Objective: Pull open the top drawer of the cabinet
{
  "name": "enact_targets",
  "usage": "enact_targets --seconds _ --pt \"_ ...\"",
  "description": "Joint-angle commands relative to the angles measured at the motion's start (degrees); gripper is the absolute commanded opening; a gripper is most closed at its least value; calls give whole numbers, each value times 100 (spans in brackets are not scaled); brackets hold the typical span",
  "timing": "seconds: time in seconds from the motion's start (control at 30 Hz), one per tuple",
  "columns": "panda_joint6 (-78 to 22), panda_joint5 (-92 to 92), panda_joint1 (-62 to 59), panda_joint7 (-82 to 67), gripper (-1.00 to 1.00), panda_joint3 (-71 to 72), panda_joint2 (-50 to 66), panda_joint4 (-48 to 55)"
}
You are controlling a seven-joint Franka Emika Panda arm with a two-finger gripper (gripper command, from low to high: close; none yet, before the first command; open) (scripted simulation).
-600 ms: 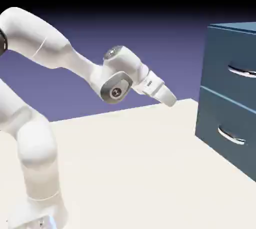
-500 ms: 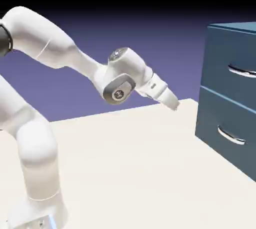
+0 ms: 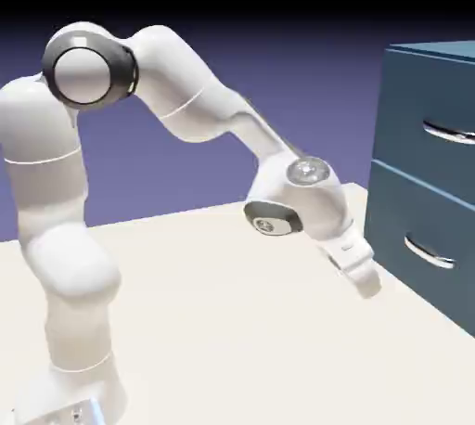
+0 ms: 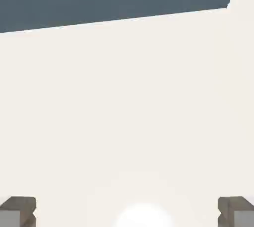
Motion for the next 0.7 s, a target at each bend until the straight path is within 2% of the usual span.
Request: enact_targets --seconds 0.0,0.67 --pt "-47 249 113 -250 0 -155 184 92" --pt "-984 5225 2153 -5233 0 -3242 3848 1928"
